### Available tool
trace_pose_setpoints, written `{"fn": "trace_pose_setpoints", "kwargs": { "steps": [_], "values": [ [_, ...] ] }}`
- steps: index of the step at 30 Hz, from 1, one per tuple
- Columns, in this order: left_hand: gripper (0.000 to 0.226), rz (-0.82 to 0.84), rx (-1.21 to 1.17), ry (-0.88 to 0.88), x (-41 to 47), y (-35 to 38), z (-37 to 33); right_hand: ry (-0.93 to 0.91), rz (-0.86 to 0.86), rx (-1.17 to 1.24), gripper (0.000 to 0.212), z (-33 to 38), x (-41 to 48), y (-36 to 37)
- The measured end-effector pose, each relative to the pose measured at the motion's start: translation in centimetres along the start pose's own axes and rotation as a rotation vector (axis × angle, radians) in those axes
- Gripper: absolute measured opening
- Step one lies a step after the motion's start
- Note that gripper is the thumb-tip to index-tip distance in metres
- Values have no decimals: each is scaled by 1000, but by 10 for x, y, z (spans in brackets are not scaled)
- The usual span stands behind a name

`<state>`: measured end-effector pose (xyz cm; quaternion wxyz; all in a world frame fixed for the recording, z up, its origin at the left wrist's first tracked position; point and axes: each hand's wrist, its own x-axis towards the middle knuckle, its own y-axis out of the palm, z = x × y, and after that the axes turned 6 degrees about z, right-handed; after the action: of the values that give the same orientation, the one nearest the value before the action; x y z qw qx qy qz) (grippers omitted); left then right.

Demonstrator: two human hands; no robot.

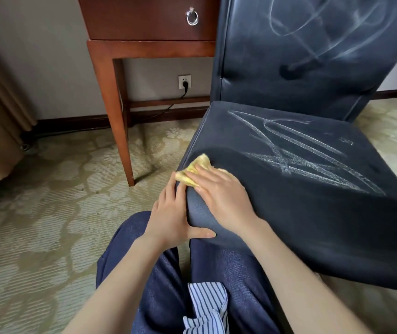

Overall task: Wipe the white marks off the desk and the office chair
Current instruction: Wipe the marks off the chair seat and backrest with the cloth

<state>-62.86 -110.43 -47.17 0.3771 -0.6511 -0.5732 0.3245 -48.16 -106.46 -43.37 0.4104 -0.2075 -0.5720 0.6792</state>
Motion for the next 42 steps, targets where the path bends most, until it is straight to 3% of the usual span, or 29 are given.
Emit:
{"fn": "trace_pose_setpoints", "kwargs": {
  "steps": [9,19,24,31,35,42],
  "values": [
    [148,-20,-90,-6,-2,2,4,345,-24,-21,45,-63,-128,-36],
    [146,-75,-107,15,-1,8,6,852,-283,-66,39,-145,-210,-74],
    [145,-84,-100,16,1,9,4,1103,-388,-197,40,-141,-194,-64],
    [145,-60,-142,52,2,8,-2,863,-420,-283,38,-85,-146,-24],
    [143,-48,-142,16,-2,4,-3,567,-414,-243,39,-53,-110,-8],
    [133,-43,-34,-39,-10,7,-3,325,-145,-163,39,-30,-25,-5]
  ]
}}
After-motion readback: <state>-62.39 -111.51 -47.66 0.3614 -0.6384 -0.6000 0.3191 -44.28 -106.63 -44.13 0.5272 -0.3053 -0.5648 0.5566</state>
